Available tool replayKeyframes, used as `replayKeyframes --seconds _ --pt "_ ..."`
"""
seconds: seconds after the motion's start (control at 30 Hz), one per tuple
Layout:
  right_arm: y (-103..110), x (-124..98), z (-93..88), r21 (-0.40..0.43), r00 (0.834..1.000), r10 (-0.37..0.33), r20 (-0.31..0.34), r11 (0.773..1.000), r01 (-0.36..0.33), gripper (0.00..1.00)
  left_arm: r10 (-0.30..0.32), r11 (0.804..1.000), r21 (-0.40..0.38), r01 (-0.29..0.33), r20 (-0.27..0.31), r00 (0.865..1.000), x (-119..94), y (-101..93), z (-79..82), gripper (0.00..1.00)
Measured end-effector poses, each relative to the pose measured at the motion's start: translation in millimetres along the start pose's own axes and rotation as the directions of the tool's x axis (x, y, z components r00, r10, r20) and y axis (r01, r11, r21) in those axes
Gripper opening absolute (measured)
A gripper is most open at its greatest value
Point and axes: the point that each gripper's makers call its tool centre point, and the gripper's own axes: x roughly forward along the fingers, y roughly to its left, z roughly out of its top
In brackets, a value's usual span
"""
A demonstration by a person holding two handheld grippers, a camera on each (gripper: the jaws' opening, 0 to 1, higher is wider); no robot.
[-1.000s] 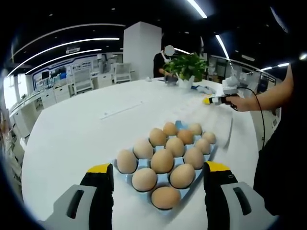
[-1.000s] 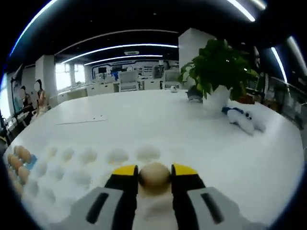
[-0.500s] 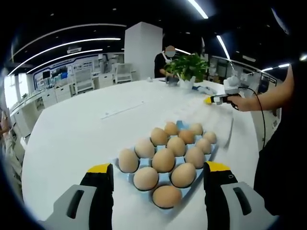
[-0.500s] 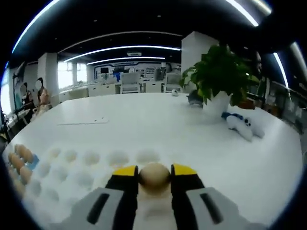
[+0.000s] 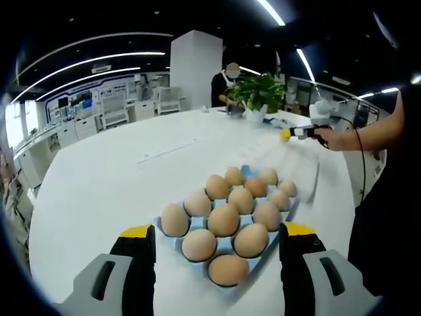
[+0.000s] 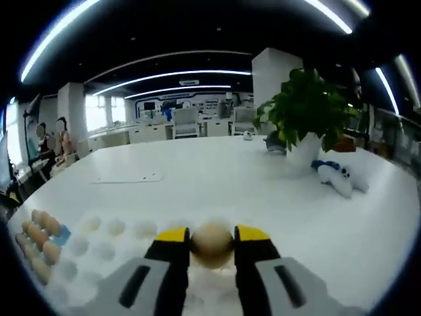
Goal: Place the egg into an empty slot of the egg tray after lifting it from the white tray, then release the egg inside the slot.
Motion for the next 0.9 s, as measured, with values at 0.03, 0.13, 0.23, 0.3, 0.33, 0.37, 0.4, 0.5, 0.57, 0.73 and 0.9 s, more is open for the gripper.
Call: replayKeyframes --seconds 0.03,0.13,0.23,0.3,0.33,0.37,0.4,0.5,0.57,0.73,0.9 --pt "3 0 0.9 0.005 1.000 0.009 0.001 1.000 -0.009 0.25 -0.001 1.000 0.000 0.001 0.002 1.000 0 -0.3 0.5 0.76" --pt "13 -1 5.1 0.003 0.999 0.030 0.012 1.000 -0.030 0.25 -0.004 1.000 0.003 0.004 0.000 1.000 1 -1.8 1.0 0.76" --pt "27 -3 9.0 0.010 0.998 0.066 0.020 0.998 -0.066 0.25 -0.005 1.000 0.002 0.005 0.000 1.000 1 -1.9 1.0 0.76" --pt "37 -3 10.0 -0.004 0.996 0.091 0.018 0.996 -0.091 0.25 -0.003 1.000 0.002 0.003 -0.001 1.000 0 -1.2 0.6 0.76" --pt "43 -3 11.0 -0.007 0.994 0.104 0.021 0.995 -0.103 0.25 -0.002 1.000 0.002 0.002 -0.002 1.000 0 -0.9 0.5 0.76" --pt "47 -3 11.8 -0.007 0.993 0.113 0.024 0.994 -0.113 0.25 -0.002 1.000 0.002 0.002 -0.002 1.000 0 -0.7 0.5 0.76" --pt "50 -3 12.2 -0.006 0.992 0.122 0.023 0.993 -0.122 0.25 -0.001 1.000 0.001 0.001 -0.001 1.000 -1 -0.4 0.6 0.76" --pt "63 -2 13.7 -0.014 0.988 0.152 0.025 0.988 -0.152 0.25 -0.003 1.000 0.002 0.003 -0.001 1.000 0 -1.1 1.0 0.76" --pt "72 -1 12.4 -0.023 0.985 0.174 0.020 0.985 -0.174 0.25 -0.004 1.000 0.002 0.004 -0.001 1.000 0 -1.6 1.0 0.76" --pt "90 -3 10.3 -0.016 0.975 0.224 0.009 0.975 -0.224 0.26 -0.004 1.000 0.002 0.004 0.002 1.000 0 -1.6 1.6 0.76" --pt "112 0 9.8 -0.023 0.958 0.285 0.003 0.958 -0.285 0.26 -0.004 1.000 0.004 0.004 0.000 1.000 -1 -0.8 1.4 0.76"
